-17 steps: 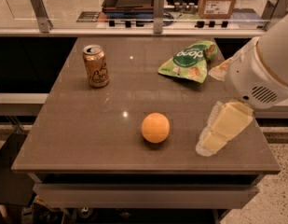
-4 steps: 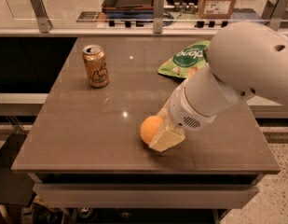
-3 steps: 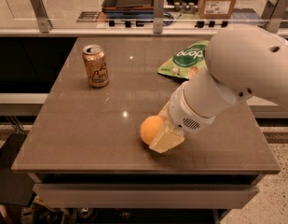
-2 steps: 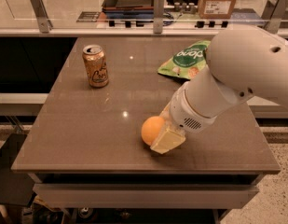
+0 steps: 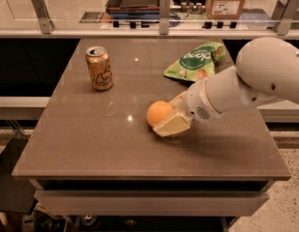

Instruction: Move orange near orange can

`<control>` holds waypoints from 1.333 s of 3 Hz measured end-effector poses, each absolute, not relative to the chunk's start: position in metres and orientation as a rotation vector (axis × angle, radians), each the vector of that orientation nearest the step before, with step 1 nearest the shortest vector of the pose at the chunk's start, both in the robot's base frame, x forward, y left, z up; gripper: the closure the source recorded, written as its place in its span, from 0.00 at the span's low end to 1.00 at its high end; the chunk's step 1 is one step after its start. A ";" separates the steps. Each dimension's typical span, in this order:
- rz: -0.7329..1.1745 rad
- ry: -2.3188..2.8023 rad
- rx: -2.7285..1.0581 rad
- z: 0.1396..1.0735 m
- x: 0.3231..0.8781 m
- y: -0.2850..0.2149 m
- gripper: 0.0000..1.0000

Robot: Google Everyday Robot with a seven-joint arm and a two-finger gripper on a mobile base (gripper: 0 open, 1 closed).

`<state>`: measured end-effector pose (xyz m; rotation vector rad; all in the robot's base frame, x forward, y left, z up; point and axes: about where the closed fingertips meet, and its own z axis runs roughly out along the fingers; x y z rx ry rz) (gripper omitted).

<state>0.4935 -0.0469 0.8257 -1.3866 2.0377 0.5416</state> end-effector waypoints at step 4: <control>0.620 1.880 -1.245 0.845 0.580 0.004 1.00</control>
Offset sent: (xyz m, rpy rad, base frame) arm 0.0870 0.0253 0.0260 0.2267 -0.1041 -0.0560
